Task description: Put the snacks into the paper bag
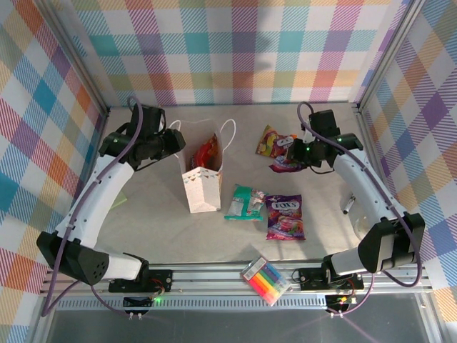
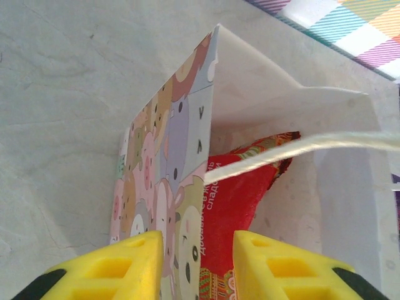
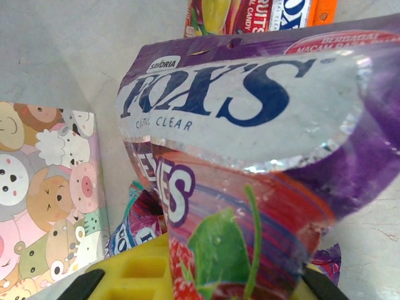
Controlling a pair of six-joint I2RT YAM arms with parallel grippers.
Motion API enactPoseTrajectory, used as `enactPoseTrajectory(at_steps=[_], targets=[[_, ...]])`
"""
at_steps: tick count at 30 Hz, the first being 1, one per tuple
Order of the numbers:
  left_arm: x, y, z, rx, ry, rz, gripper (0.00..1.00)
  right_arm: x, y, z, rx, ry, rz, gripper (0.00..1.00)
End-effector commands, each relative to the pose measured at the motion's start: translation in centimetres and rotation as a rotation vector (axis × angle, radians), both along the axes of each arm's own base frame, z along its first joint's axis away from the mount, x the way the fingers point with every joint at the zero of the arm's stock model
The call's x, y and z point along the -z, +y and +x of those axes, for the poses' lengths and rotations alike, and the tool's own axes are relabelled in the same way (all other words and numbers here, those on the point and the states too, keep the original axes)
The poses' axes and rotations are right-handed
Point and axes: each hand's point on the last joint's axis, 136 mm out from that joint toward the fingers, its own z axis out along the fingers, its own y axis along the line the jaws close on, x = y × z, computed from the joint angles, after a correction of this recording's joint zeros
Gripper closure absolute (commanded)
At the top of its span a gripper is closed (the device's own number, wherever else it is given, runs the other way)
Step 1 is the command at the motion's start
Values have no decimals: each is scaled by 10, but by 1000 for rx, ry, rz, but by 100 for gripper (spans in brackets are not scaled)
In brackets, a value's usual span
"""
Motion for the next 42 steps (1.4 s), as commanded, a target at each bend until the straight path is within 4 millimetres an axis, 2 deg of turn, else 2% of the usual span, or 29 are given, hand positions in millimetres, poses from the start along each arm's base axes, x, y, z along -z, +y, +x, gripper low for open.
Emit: enactPoseTrajectory(at_steps=[1,8,14,21,31,42], targets=[[-34,7,1,-23,-105,-23,65,-41,5,0,-35,-113,0,84],[-53,13,-4,-41,-187,-31,67,-70,12,0,-72,-191,-40,84],[-59,20,-7,-66,-214,-32,71,-99,19,0,-99,-263,-45,84],[-51,20,-8,-69,-186,-31,74,-128,27,-2,-126,-332,-33,84],[-45,32,-15,-93,-164,5,93,-189,47,-11,-194,-483,2,84],[-33,43,-26,-107,-139,36,96,-232,81,-24,-288,-593,43,85]])
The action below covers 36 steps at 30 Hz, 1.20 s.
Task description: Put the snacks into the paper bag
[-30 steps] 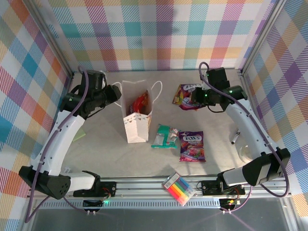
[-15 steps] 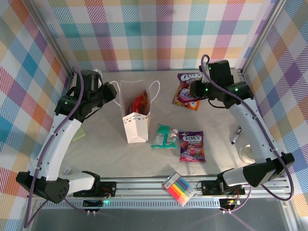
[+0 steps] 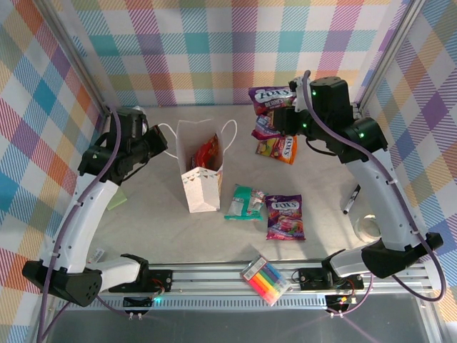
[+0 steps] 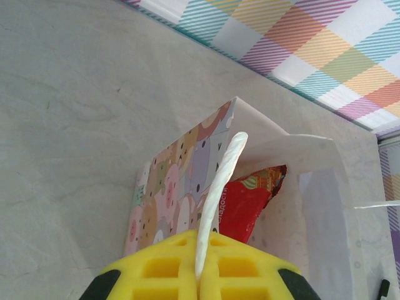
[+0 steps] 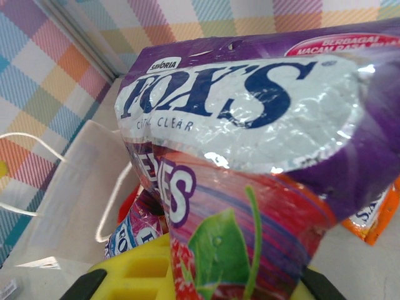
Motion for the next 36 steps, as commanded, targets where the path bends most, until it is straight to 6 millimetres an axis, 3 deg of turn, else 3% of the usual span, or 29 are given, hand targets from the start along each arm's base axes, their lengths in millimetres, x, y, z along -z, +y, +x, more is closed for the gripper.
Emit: enactPoseTrajectory(at_steps=[1,7,12,24,36], targets=[[8,9,-7,-11,16,25,97,-30,11,-3,-40,-91,27,85],[12,13,-12,-20,21,27,98,-51,35,-15,-110,-135,67,85],[15,14,-15,-20,24,31,99,-56,64,-21,-181,-145,95,85],[16,19,-22,-18,13,37,99,-54,120,-26,-298,-141,117,85],[21,22,-25,-21,28,46,99,-32,161,-19,-367,-74,120,85]])
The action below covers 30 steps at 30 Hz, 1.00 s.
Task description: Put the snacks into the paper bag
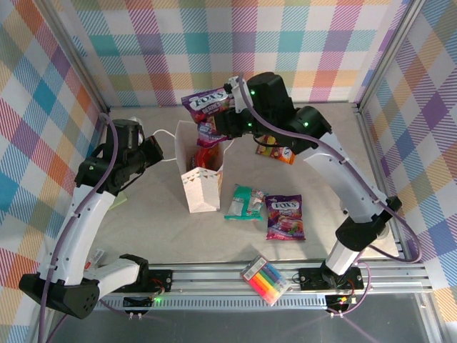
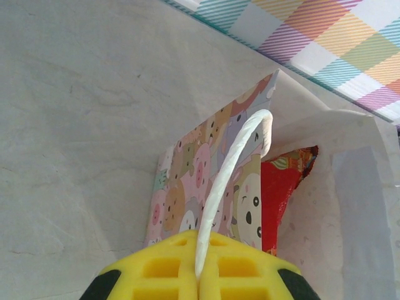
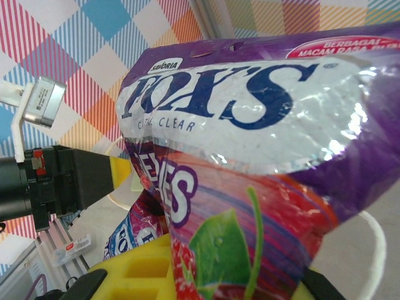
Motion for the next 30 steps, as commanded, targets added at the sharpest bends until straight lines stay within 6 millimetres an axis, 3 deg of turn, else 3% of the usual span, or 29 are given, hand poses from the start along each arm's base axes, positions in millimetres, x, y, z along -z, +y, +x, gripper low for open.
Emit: enactPoseTrajectory(at_steps=[1,12,30], targets=[[1,8,-6,-13,4,19,99,-26,13,-1,-30,-49,83,85],[5,9,-4,-5,14,10,100,-3,41,7,-51,27,98,85],[6,8,0,8,26,8,99,50,66,21,-50,157,54,85]])
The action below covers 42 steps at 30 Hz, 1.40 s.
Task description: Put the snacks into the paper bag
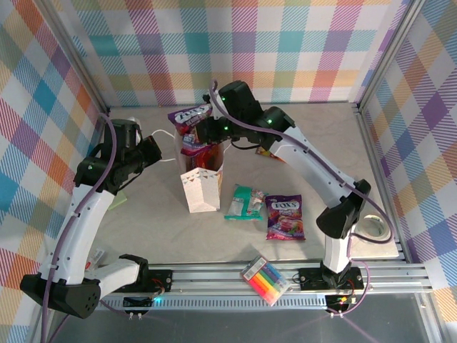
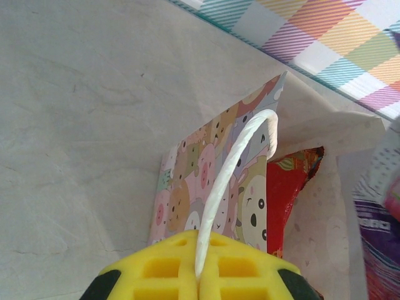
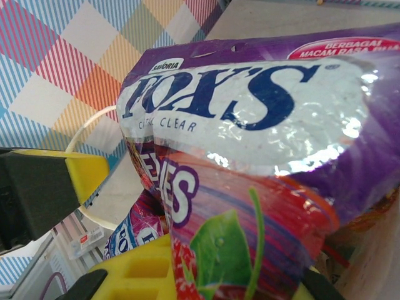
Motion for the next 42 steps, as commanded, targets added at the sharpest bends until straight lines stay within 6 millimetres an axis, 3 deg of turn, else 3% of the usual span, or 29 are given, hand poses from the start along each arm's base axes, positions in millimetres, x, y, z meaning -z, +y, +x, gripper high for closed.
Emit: enactPoseTrajectory(at_steps=[1,28,42], targets=[[3,4,-1,4,17,13,100,-17,11,0,-17,-27,64,85],[8,4,6,0,35,23,100,33,25,6,-7,98,16,81],[9,4,6,2,36,17,100,43,22,3,-3,131,-3,79]])
